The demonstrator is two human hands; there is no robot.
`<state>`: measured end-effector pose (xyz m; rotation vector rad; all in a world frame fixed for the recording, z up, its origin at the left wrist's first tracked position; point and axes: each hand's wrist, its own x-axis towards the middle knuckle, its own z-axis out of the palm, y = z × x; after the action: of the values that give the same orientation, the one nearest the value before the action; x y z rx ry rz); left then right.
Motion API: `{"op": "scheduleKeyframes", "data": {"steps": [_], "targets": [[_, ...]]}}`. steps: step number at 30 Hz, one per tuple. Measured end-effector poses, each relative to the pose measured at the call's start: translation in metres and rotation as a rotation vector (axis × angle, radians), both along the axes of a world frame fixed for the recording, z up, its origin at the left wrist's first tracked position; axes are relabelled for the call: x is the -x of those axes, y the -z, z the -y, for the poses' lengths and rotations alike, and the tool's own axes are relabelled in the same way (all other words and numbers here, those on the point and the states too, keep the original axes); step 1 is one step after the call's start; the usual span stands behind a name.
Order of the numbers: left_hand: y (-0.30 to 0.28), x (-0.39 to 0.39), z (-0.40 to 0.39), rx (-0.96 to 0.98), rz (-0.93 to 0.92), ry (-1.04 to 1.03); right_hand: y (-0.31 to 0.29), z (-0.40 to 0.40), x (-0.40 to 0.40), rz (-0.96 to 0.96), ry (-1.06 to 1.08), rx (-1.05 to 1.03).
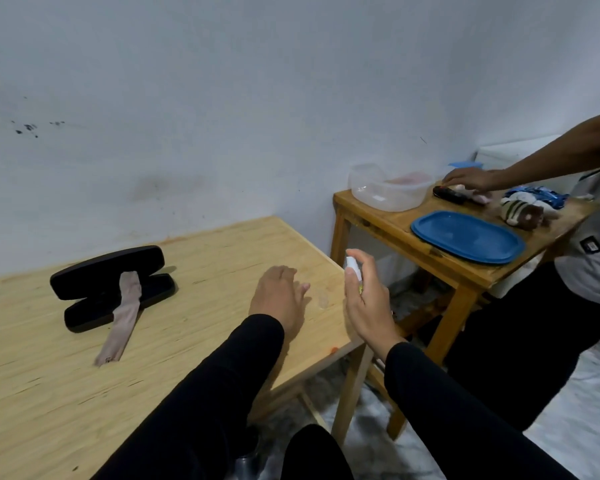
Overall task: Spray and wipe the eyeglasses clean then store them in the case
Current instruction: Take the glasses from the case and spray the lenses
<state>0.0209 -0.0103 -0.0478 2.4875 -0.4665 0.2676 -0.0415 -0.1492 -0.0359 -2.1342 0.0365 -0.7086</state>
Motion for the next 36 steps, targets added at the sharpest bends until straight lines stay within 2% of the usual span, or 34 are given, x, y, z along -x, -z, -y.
{"op": "scheduleKeyframes", "data": {"steps": [4,7,13,18,24,36], "targets": [[-0.017,-0.003,-0.025,-0.246,0.108,-0.039,-0.007,-0.010,-0.002,-0.021,-0.035,0.030],[-0.027,0.001,-0.048,-0.301,0.139,-0.084,-0.012,-0.023,-0.006,-0.008,-0.081,0.036],[-0.044,0.016,-0.110,-0.315,0.169,-0.207,-0.019,-0.064,-0.016,0.062,-0.201,0.032],[-0.058,0.041,-0.175,-0.382,0.140,-0.370,-0.024,-0.115,-0.016,0.082,-0.340,0.023],[-0.073,0.089,-0.256,-0.351,0.142,-0.597,-0.025,-0.185,-0.014,0.076,-0.475,0.030],[-0.046,0.194,-0.386,-0.283,0.006,-0.960,-0.020,-0.292,0.002,0.032,-0.776,-0.002]]}}
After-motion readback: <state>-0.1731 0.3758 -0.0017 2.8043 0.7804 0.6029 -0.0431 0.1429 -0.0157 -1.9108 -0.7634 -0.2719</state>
